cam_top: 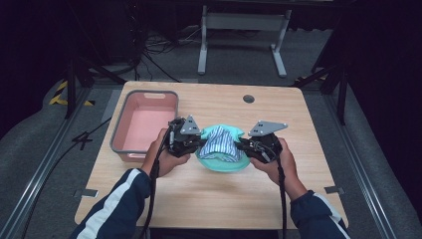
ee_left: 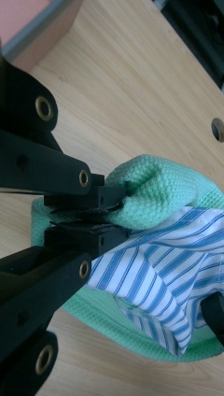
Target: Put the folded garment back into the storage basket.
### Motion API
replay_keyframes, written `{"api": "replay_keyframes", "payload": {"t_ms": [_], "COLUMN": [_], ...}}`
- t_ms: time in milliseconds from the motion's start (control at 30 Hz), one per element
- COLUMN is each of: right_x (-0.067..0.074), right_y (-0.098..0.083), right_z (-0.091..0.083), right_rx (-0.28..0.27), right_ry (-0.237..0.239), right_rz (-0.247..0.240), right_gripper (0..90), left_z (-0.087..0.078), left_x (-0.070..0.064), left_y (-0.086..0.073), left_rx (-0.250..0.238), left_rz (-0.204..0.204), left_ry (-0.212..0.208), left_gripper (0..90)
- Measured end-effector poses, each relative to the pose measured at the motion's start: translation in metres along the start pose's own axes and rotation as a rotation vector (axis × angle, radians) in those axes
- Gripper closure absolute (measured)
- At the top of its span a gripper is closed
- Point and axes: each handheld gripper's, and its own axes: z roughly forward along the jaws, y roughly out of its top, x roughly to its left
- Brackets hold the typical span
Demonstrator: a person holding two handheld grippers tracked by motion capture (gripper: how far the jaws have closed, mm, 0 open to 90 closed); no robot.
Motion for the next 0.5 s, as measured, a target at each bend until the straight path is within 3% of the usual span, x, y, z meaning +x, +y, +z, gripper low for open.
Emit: {"api": "replay_keyframes", "payload": {"t_ms": [500], "right_x": [0.012], "right_y": [0.049], "right_z": [0.022], "right_rx": [-0.030], "right_ry": [0.031], "right_rz": [-0.034], "right_gripper": [81.2], "left_z": [-0.039], "left_x": [0.031], "left_y": [-0.009], "left_rx": [-0.020], "left_rz": [-0.049], "left_ry": [0.088], "left_gripper": [83.2]}}
